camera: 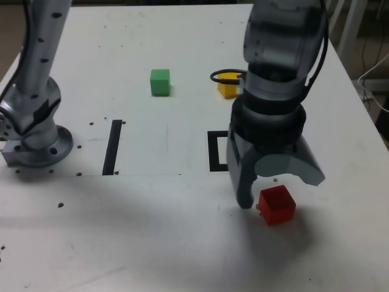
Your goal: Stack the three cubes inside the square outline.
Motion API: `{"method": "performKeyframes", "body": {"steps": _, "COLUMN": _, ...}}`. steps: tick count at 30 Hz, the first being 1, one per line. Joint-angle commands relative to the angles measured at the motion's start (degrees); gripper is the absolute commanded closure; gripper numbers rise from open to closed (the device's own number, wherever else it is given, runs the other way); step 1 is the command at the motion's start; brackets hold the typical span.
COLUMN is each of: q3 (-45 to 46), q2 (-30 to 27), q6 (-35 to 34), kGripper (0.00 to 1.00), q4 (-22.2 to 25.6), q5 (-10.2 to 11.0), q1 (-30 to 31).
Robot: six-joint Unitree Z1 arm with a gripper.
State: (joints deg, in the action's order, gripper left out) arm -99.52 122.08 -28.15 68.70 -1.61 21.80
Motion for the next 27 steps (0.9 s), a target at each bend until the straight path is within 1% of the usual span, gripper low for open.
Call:
{"method": "performKeyframes", "body": {"steps": 1, "q3": -0.49, "q2": 0.9, "q6": -0.14, "kGripper": 0.03, "q4": -0.01, "q5": -0.12, "q1": -0.3}}
{"method": "performKeyframes", "body": {"steps": 8, "q3": -1.72, "q2": 1.84, "q6": -1.03, "kGripper": 0.06, "q4": 0.61, "q5": -1.54, "q1": -0.84}}
{"method": "performKeyframes", "body": {"steps": 14, "q3": -2.38, "q2": 2.73, "q6": -2.42, "kGripper": 0.07, "q4": 0.81, "q5": -0.97, "q1": -0.88}}
{"method": "performKeyframes", "body": {"steps": 19, "q3": -3.47, "q2": 3.89, "q6": -3.21, "kGripper": 0.08, "q4": 1.09, "q5": -1.04, "q1": -0.88}}
{"method": "performKeyframes", "body": {"steps": 27, "q3": -3.92, "q2": 4.26, "q6": -4.79, "kGripper": 0.11, "q4": 2.18, "q5": -0.95, "q1": -0.88}}
